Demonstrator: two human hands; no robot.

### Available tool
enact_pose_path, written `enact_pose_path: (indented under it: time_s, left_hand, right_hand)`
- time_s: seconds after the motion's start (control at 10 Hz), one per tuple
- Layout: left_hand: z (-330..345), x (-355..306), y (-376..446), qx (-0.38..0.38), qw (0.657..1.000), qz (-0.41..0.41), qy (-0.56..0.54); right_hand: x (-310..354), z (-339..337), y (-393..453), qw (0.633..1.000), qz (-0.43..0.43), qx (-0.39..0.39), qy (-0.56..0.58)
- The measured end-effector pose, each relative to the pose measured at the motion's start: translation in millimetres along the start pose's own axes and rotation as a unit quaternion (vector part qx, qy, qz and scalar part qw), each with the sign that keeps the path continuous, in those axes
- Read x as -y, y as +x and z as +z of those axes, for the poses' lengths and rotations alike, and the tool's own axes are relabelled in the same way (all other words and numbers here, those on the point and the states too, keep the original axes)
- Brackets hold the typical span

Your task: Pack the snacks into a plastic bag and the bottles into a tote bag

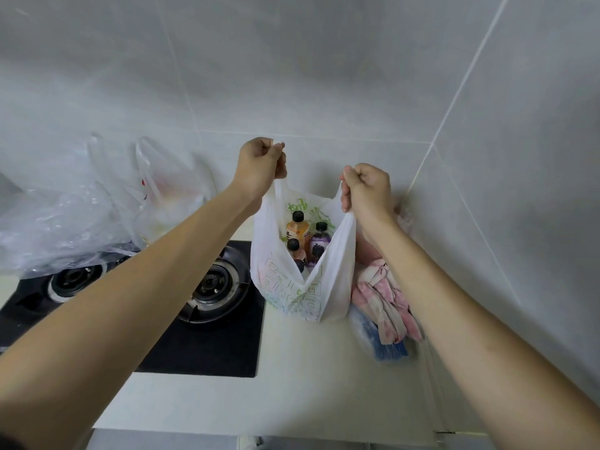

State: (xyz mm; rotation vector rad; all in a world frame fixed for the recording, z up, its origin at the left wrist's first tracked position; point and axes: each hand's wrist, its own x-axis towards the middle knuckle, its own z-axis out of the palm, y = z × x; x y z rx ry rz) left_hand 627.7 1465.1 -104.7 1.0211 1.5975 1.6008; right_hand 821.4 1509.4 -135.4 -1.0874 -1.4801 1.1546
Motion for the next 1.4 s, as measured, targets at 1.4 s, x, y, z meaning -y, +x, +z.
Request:
enact_pose_path:
  time_s: [1.4]
  left_hand:
    - [-23, 72, -14, 0.09, 0.885, 0.019, 0.457]
  right_hand:
    - [-30, -11, -12, 0.897, -0.115, 0.126, -0.408]
